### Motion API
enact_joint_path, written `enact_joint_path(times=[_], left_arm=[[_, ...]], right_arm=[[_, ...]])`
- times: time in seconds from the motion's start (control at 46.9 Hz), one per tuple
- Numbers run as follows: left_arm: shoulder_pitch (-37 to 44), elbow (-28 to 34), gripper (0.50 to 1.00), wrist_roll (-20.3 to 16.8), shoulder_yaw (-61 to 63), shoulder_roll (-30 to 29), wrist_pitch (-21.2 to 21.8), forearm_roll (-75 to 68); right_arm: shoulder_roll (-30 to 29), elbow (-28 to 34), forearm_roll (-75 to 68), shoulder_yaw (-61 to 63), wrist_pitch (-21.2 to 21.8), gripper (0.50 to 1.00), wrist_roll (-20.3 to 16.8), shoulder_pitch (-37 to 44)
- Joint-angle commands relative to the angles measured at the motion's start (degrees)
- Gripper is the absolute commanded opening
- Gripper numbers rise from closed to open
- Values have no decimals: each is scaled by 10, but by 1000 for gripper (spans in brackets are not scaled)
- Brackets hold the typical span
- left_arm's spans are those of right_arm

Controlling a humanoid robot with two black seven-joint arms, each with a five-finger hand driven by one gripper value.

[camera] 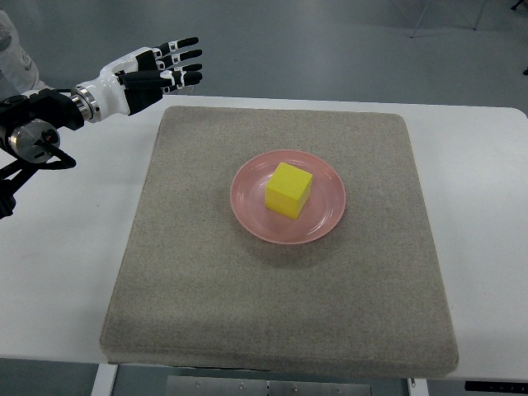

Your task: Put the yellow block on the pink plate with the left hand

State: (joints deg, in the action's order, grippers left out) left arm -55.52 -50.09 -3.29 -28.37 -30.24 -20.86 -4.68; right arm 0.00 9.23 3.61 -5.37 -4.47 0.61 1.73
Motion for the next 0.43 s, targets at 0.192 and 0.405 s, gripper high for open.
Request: enact_joint_path(times=[0.192,0.405], left_arm=[[17,10,992,1,0,13,0,52],[35,10,992,1,-10,13,-1,54]], right_arm=[[0,0,-1,-1,0,924,0,-5],[0,0,-1,-1,-2,924,1,-6]])
